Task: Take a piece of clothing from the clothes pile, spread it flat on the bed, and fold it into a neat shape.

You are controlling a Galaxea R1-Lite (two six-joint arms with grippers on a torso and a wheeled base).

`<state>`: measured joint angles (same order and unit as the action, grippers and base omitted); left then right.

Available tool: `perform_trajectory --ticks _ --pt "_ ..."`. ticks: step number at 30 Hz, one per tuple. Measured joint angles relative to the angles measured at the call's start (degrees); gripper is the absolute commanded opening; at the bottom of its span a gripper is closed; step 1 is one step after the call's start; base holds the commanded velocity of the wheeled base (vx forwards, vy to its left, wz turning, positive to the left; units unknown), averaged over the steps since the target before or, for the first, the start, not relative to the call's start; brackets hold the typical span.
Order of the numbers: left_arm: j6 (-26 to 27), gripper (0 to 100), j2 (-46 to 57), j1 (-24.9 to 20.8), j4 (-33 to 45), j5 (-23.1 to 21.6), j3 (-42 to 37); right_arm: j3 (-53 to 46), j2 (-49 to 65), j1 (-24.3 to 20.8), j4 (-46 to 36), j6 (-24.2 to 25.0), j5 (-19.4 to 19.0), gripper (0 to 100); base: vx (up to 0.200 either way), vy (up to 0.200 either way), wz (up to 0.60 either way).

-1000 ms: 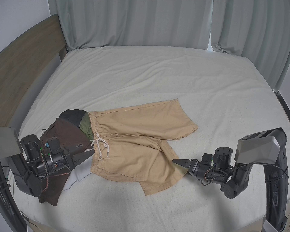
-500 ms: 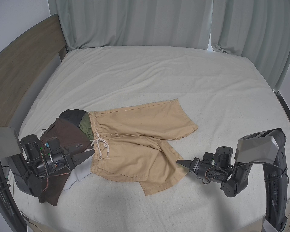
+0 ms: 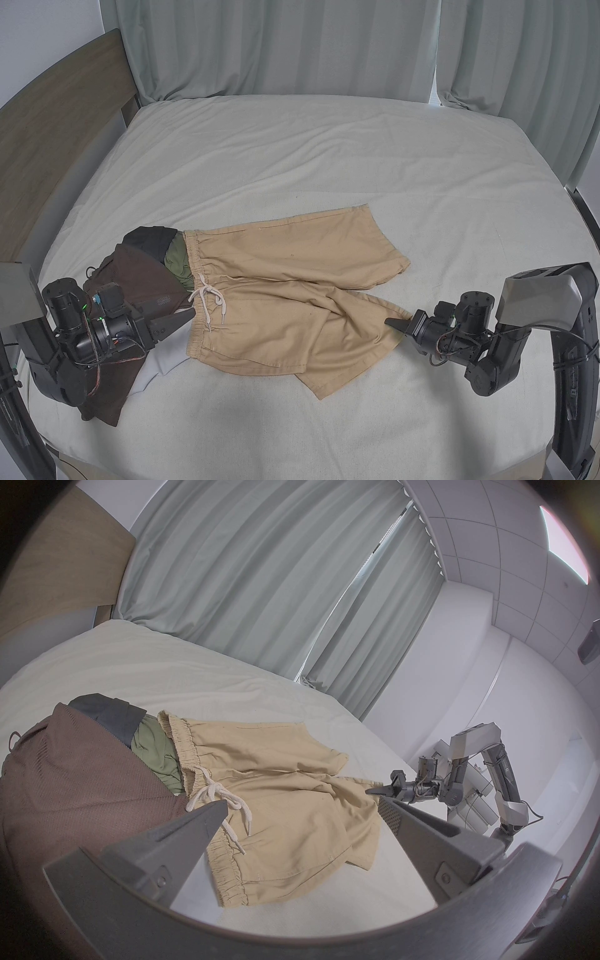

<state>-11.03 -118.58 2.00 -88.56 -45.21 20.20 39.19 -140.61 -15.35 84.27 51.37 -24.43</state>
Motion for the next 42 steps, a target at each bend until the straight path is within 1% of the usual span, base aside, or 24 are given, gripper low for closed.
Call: perform_trajectory --ticks 24,28,33,41,42 --pt "-0.1 100 0.0 0.3 0.0 0.0 0.2 7.4 -0.6 4.5 0.6 -0.2 0.3 0 0.000 0.000 0.00" --pt "-0.1 100 0.0 0.3 0.0 0.0 0.2 8.3 -1.1 4.9 0.8 -0.2 0.6 0 0.000 0.000 0.00" --pt "-0.1 100 0.0 0.3 0.0 0.0 0.1 9.6 -2.2 5.1 3.4 -0.2 1.7 0 0.000 0.000 0.00" --pt "-0.1 100 0.0 0.3 0.0 0.0 0.1 10.6 -3.2 5.2 3.9 -0.2 2.1 0 0.000 0.000 0.00" --pt "-0.1 100 0.0 0.3 0.0 -0.1 0.1 10.6 -3.2 5.2 3.9 -0.2 2.3 100 0.000 0.000 0.00"
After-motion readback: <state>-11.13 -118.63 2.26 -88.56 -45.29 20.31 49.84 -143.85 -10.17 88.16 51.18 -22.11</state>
